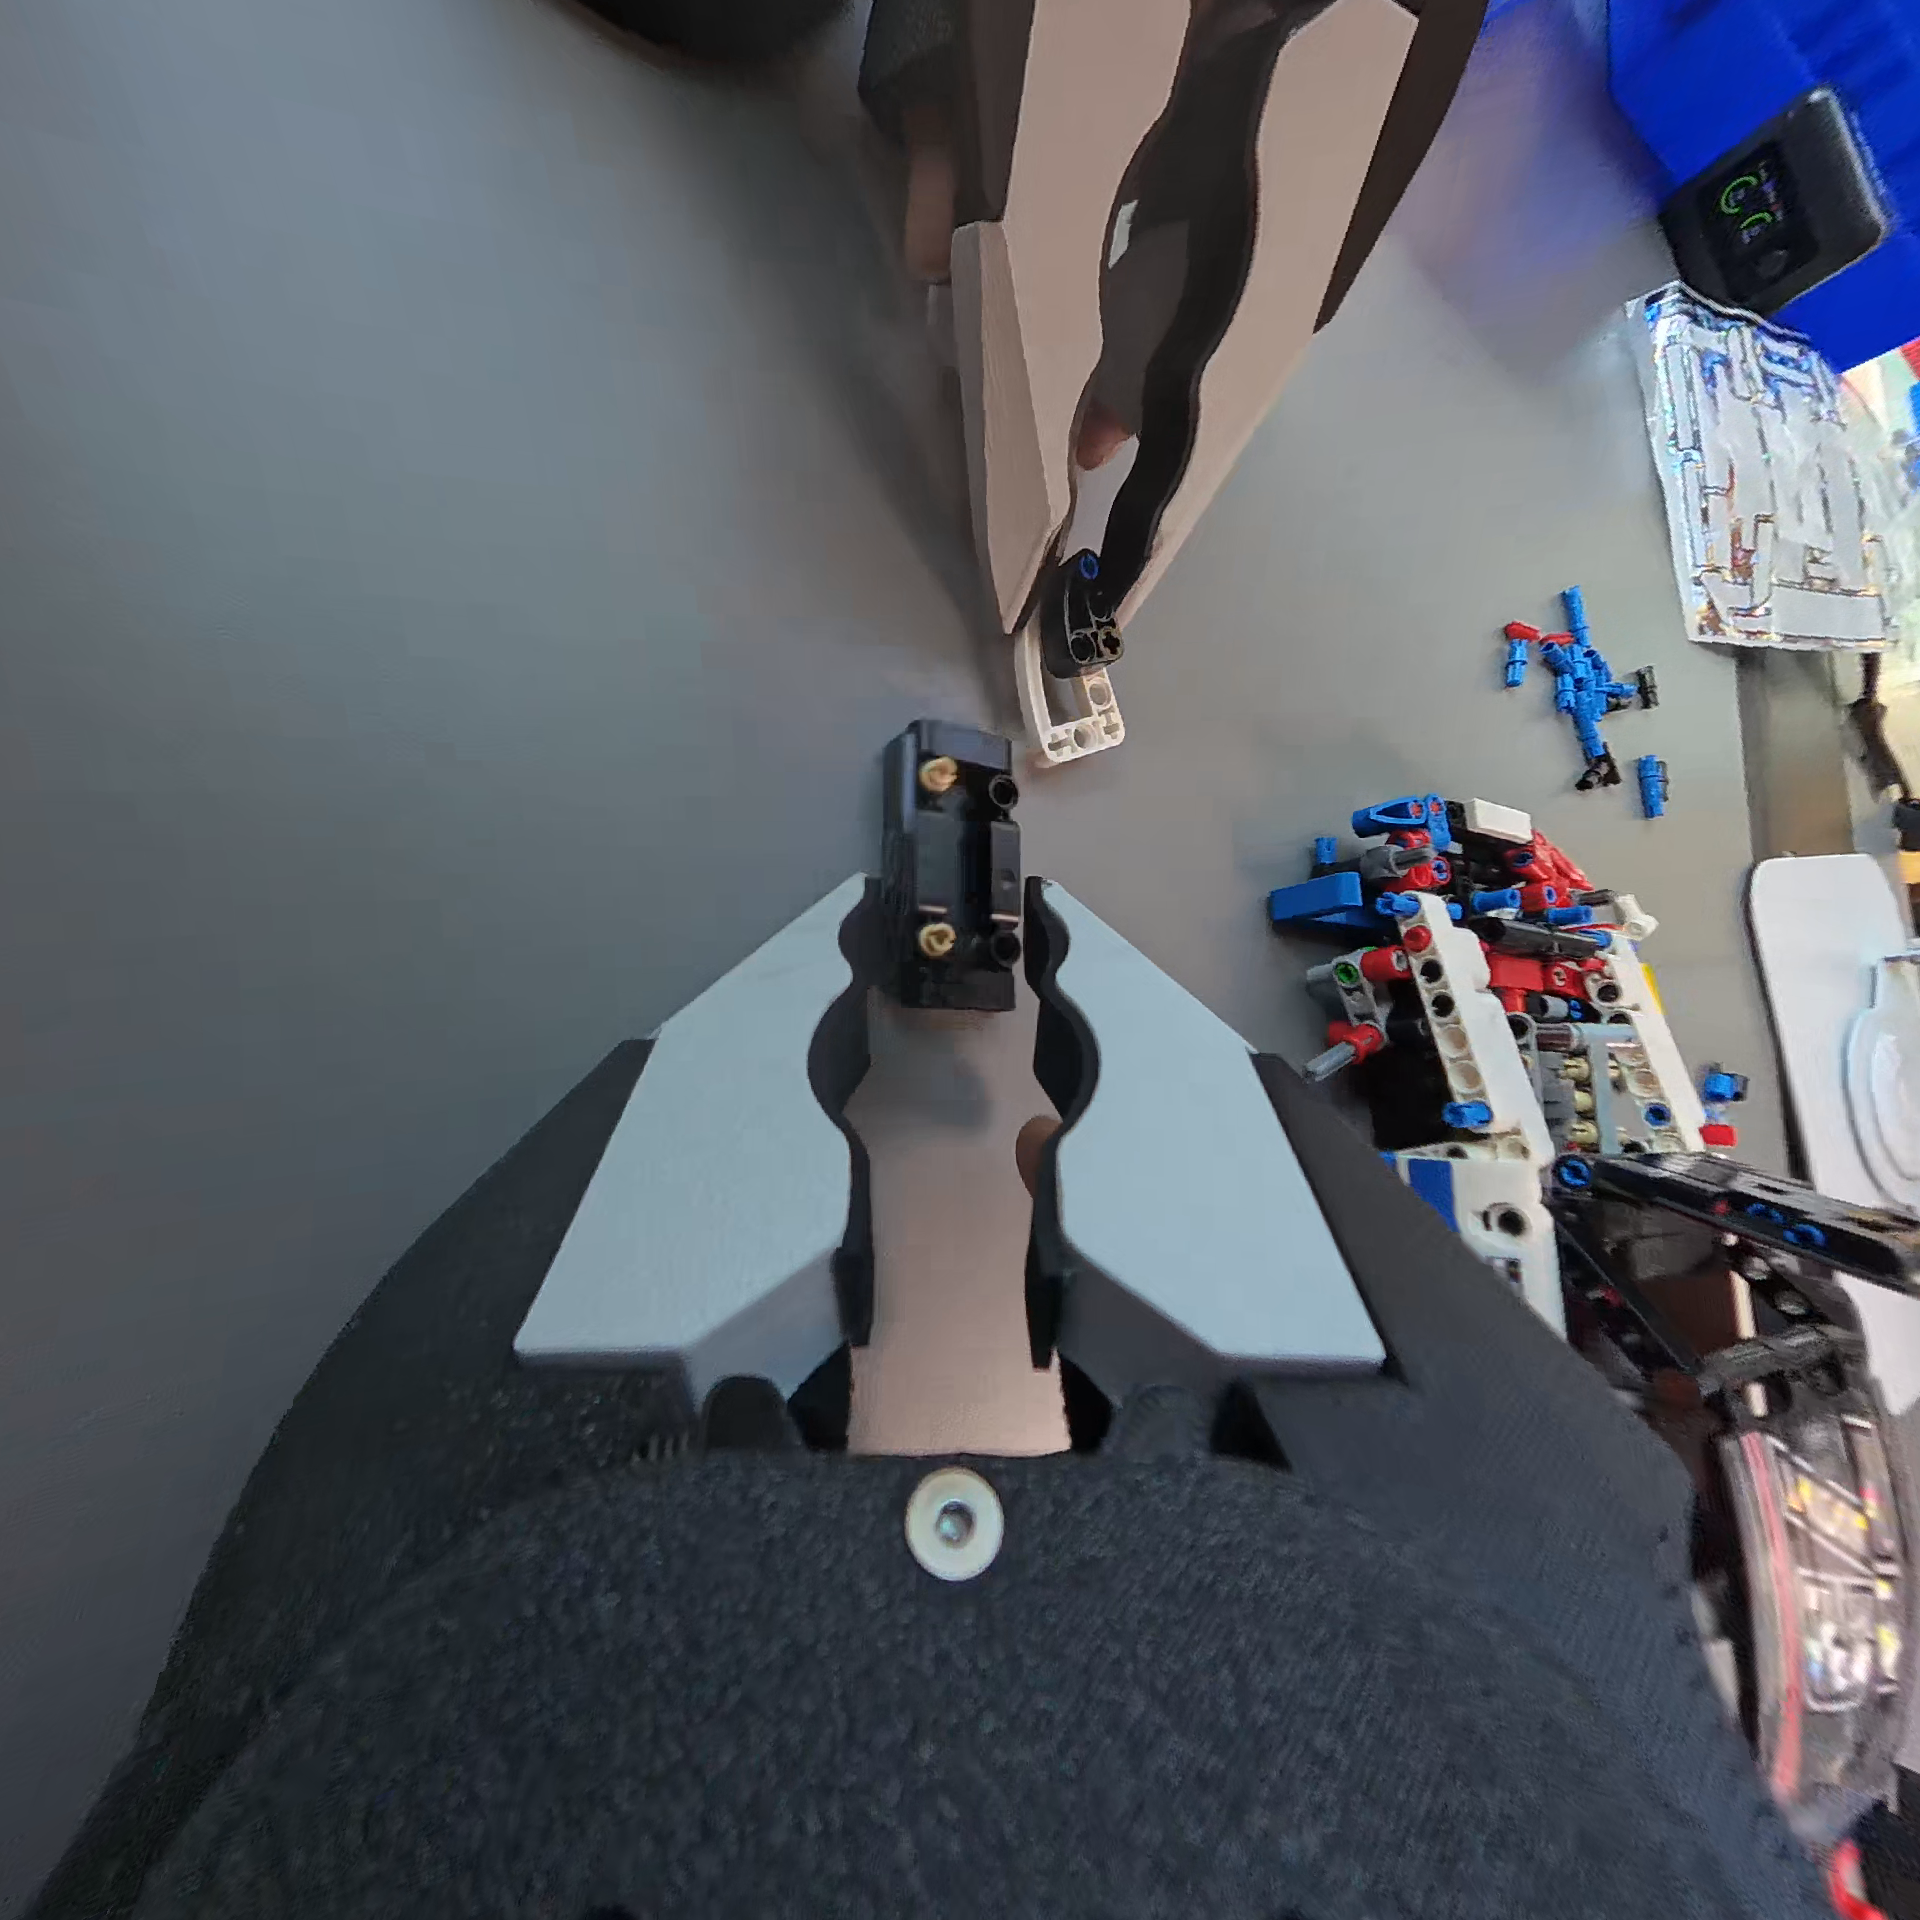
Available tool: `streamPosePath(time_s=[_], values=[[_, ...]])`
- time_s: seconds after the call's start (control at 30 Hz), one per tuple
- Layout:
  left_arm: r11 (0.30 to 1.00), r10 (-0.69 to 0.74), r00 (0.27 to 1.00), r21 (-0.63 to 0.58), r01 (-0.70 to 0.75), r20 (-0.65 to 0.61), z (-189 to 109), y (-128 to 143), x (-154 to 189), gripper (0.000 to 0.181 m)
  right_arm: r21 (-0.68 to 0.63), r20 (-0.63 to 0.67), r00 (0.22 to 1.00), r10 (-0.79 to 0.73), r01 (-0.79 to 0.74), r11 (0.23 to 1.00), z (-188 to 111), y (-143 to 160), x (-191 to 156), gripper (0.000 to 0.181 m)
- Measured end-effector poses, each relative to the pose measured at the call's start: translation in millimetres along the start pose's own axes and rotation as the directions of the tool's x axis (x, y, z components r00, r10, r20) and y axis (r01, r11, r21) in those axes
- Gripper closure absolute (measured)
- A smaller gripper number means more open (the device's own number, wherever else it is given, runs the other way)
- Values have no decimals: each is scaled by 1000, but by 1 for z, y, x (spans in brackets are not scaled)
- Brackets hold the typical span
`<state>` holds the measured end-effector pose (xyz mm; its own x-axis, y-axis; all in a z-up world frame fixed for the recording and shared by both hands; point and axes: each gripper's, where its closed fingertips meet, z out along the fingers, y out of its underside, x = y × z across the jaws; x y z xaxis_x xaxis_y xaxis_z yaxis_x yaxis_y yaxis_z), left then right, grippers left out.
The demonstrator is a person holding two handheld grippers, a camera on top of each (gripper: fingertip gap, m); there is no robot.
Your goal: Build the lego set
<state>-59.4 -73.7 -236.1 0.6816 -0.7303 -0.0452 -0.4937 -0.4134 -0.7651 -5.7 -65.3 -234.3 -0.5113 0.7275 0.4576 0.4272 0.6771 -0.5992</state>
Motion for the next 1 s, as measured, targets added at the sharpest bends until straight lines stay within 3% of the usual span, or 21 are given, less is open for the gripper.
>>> streamPosePath(time_s=[0.2,0.33,0.5,0.8,1.0], values=[[997,-40,999,60,42,-33,-3,-8,0,165,144,82,978,192,-202,969,-14,-14,5,148],[984,-87,993,151,99,-79,-9,-20,0,166,299,91,936,340,-351,887,-27,-27,25,150],[944,-154,980,275,185,-130,-22,-36,-8,166,403,104,892,439,-442,801,-32,-31,40,152],[925,-184,975,314,216,-129,-26,-37,-18,166,461,117,838,533,-521,719,-38,-22,57,155],[950,-160,982,255,181,-101,-19,-28,-18,166,459,130,827,547,-539,706,-38,-20,59,156]])
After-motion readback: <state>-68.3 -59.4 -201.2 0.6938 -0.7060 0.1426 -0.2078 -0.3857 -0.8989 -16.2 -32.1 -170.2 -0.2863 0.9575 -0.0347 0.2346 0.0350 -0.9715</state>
